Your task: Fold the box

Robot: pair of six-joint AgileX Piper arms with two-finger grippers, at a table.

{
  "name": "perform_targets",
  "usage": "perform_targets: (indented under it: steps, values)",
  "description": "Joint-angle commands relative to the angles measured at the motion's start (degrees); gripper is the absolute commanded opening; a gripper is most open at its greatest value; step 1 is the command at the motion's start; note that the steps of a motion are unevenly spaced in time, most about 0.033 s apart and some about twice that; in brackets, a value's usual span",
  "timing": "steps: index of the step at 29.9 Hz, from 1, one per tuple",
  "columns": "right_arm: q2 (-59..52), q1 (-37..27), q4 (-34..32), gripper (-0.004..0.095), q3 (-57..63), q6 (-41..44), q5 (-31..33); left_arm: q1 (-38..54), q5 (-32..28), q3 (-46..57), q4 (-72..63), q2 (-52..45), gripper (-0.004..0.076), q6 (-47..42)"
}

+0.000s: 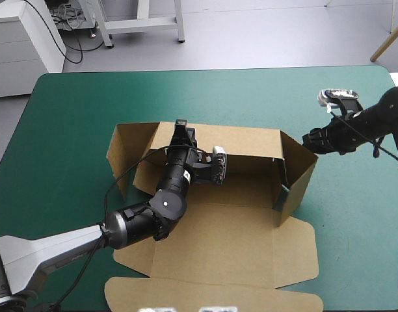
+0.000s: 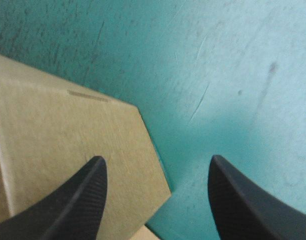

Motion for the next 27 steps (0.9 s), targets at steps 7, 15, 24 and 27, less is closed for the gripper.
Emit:
perform_targets:
  steps: [7,15,24,27]
  values:
    - [-10.8,-0.1,7.5,0.0533,13.4,-9.7,-4.4,-0.3,1.8,-1.2,1.6,-2.3,-0.0010,-0.7]
    - [-16.0,-0.1,14.2,0.0526,22.0,-24.1,-8.7,-0.3,1.4,-1.2,1.6,-2.3,-0.0010,-0.7]
    - [-16.3,-0.1,25.3,0.0526,28.4,-36.9,-9.8,-0.3,1.4,-1.2,1.6,-2.3,-0.0010,-0.9]
    - [-16.3,0.3,26.6,0.0526,28.5,-38.4,-10.5,-0.3,1.4,-1.2,1.6,-2.3,-0.0010,-0.9]
